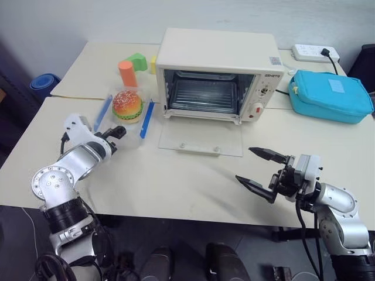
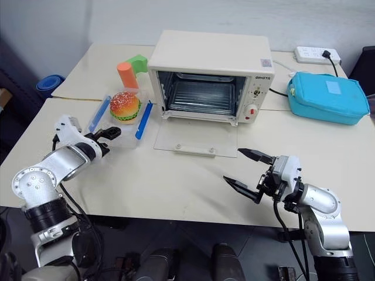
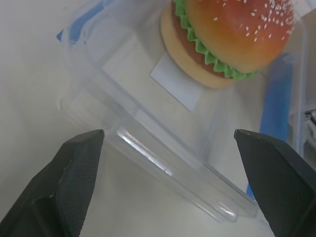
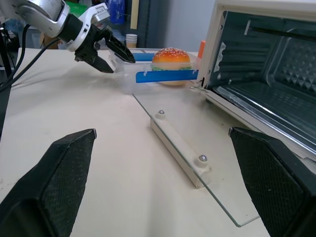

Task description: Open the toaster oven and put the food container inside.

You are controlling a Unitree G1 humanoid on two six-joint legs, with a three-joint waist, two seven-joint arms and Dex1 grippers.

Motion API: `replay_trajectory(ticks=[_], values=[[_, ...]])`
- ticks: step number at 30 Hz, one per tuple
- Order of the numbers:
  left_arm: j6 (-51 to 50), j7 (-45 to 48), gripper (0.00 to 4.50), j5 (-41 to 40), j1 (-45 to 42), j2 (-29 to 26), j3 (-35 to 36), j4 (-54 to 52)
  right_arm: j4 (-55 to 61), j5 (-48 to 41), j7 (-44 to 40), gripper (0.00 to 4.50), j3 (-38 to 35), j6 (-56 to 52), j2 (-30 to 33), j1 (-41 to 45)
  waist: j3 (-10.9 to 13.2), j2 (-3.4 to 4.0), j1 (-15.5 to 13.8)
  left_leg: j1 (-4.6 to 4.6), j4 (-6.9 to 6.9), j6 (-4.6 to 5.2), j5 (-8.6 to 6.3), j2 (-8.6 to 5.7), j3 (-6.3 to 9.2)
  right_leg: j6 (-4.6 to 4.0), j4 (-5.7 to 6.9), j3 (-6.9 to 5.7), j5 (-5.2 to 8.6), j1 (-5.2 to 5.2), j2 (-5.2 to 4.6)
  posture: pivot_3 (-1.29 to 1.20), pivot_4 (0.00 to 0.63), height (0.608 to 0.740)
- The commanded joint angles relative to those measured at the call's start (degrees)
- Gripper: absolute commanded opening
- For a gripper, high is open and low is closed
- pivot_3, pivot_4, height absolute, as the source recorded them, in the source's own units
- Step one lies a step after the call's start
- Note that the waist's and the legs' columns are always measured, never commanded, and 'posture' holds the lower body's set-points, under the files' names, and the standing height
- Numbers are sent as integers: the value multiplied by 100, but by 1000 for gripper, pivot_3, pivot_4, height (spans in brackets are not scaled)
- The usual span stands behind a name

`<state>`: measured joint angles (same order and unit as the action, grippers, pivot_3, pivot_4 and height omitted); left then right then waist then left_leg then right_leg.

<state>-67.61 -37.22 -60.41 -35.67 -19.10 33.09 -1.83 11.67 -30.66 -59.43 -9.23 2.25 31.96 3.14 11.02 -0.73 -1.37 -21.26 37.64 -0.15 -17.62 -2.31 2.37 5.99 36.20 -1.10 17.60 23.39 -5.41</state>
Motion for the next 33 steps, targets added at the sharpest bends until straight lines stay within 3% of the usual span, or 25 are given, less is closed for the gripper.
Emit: replay_trajectory(ticks=[1,15,18,25,29,33], values=[[42,151,4085,271,-132,-199,-3,201,242,-50,108,4500,-146,17,40,-42,0,0,5,0,1,0,0,0,0,0,1,0,0,0,0,0,150,740],[-202,318,164,761,-356,-944,466,165,194,27,239,4500,-65,173,-40,-160,1,-2,8,0,1,-5,-1,2,-1,0,3,2,0,2,-2,0,150,740],[-483,559,16,743,-424,-1241,526,177,143,33,209,4500,-37,186,-63,-130,2,-4,13,-2,2,-6,-2,3,-1,0,9,2,0,6,-2,0,150,740],[-1515,2442,4,659,-791,-2453,-437,367,3,7,103,4500,-153,183,34,-160,3,-10,-2,-4,2,-7,-3,1,0,-3,20,4,1,12,-2,0,150,740],[-1655,2947,4,867,-1415,-2276,-1033,457,-68,23,105,4500,-347,228,121,-340,3,-12,-32,-7,7,0,-2,-15,17,-2,17,0,1,4,-12,0,150,740],[-1623,3082,4,1220,-1848,-1699,-1571,437,105,30,218,4500,-446,247,95,-618,3,-13,-2,-7,5,3,-3,-15,12,-2,20,2,1,6,-13,0,150,740]])
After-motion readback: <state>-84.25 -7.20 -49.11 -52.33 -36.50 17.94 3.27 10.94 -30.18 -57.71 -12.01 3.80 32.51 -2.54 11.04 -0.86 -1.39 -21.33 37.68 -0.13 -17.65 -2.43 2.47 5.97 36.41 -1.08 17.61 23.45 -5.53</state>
